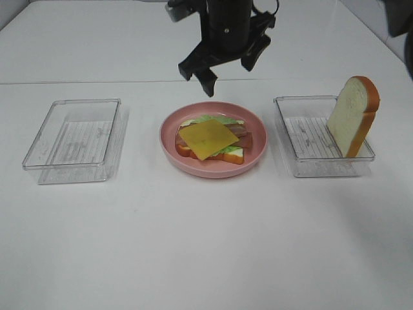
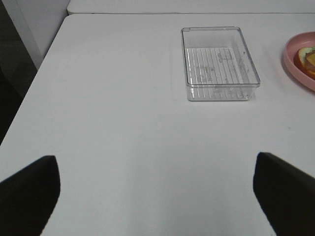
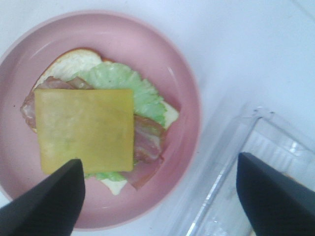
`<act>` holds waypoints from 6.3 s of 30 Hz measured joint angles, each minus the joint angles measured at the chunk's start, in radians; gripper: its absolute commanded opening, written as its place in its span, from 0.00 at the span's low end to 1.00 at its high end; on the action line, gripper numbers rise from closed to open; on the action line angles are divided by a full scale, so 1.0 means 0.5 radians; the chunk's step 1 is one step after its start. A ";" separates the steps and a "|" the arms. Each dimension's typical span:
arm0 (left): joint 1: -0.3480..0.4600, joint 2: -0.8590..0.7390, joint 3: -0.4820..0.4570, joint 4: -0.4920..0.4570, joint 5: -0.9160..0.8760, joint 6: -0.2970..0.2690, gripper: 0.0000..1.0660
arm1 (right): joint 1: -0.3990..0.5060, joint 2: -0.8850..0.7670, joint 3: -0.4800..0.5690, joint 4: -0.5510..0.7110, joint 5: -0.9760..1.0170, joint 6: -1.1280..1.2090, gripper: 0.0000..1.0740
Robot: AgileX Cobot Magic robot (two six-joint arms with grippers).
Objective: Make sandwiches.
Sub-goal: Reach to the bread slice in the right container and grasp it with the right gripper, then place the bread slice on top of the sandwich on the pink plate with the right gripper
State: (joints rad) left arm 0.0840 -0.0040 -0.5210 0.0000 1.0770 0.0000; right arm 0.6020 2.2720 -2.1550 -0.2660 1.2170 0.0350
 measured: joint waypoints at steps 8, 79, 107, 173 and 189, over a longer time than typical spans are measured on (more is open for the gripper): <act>0.000 0.000 0.000 0.000 0.000 0.000 0.95 | -0.134 -0.262 0.000 -0.120 0.002 0.024 0.77; 0.000 0.000 0.000 0.000 0.000 0.000 0.95 | -1.096 -0.176 0.668 0.560 -0.140 -0.050 0.03; 0.000 0.000 0.000 0.000 0.000 0.000 0.95 | -1.092 -0.676 0.668 0.642 -0.040 -0.088 0.00; 0.000 0.000 0.000 0.000 0.000 0.000 0.95 | -0.278 -0.176 0.668 1.298 -0.674 -0.012 0.00; 0.000 0.000 0.000 0.000 0.000 0.000 0.95 | -0.278 -0.088 0.666 0.902 -0.710 0.160 0.31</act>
State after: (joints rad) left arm 0.0840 -0.0040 -0.5210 0.0000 1.0770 0.0000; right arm 0.4630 2.2280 -1.8220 0.1850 0.8620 0.1150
